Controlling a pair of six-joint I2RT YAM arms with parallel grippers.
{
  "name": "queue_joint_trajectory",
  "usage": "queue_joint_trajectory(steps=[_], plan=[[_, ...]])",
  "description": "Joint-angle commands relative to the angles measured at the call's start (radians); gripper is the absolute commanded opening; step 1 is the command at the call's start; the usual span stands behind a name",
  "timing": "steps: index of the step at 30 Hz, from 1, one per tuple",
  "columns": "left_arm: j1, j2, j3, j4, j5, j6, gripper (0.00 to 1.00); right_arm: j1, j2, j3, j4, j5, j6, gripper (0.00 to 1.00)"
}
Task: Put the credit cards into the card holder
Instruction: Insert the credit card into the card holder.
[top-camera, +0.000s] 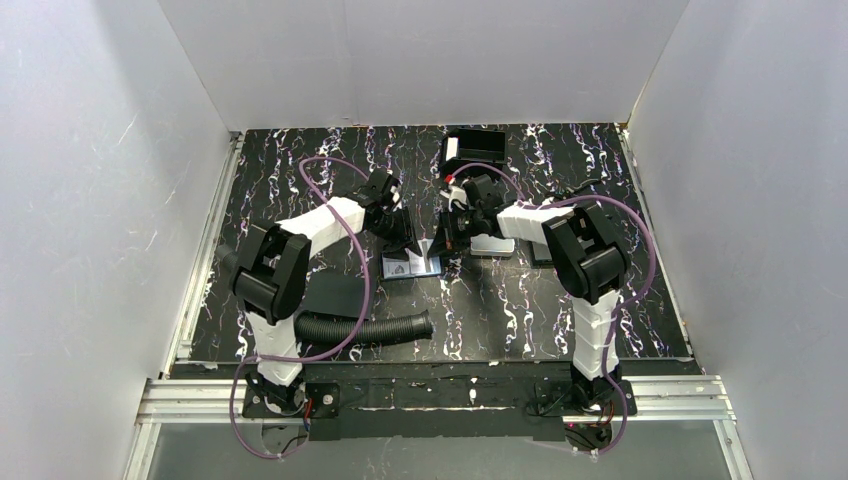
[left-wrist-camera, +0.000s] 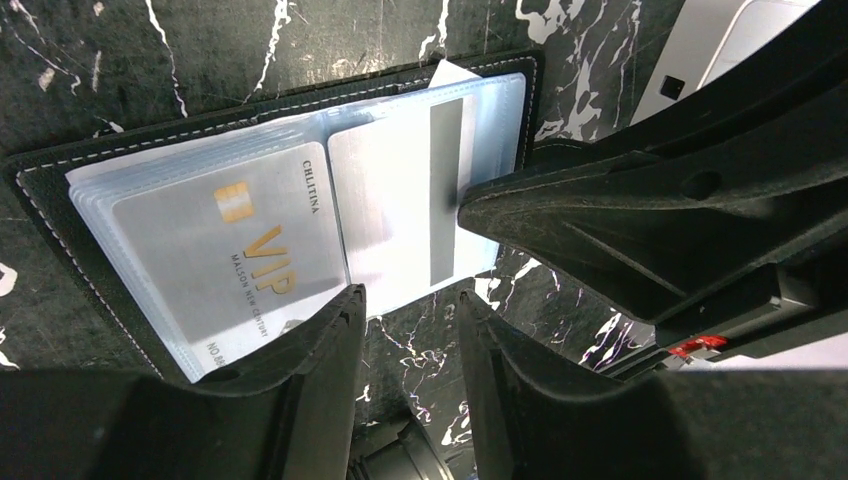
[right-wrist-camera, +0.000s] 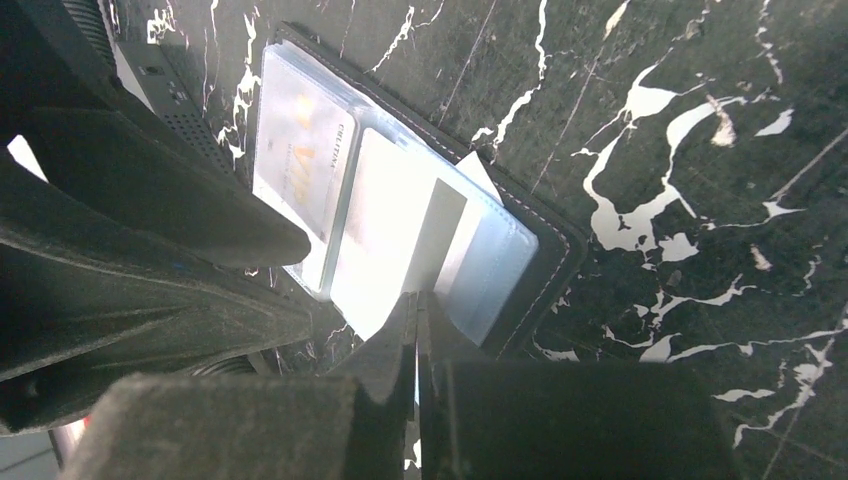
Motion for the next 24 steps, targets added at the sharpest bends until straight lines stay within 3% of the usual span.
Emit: queue_joint_trajectory(steps=[1,4,12,17,20,24], plan=[[0.002,0.008,0.04,-0.048,-0.018,0.022,0.39,-0.027,0.0,-0.064,-0.02,0.11,-0.024,0.01],[0.003,0.006,0.035,-0.048,-0.045,0.032,0.47,-0.032,0.005,-0.083,-0.011,0.106,-0.027,0.01],[0.006,0.026,0.067,0.015,-0.062,0.097,0.5,-0.045,0.016,-0.101,0.018,0.081,-0.016,0.01],[0.016,0.073,0.157,-0.012,-0.05,0.113,0.56,-0.045,0.013,-0.096,0.012,0.068,-0.024,0.01],[0.021,0.126,0.219,-0.04,-0.019,0.138,0.58,-0.045,0.01,-0.091,0.013,0.048,-0.024,0.08],[0.022,0.174,0.288,-0.083,-0.038,0.182,0.62,-0.045,-0.001,-0.085,0.004,0.05,-0.026,0.09]])
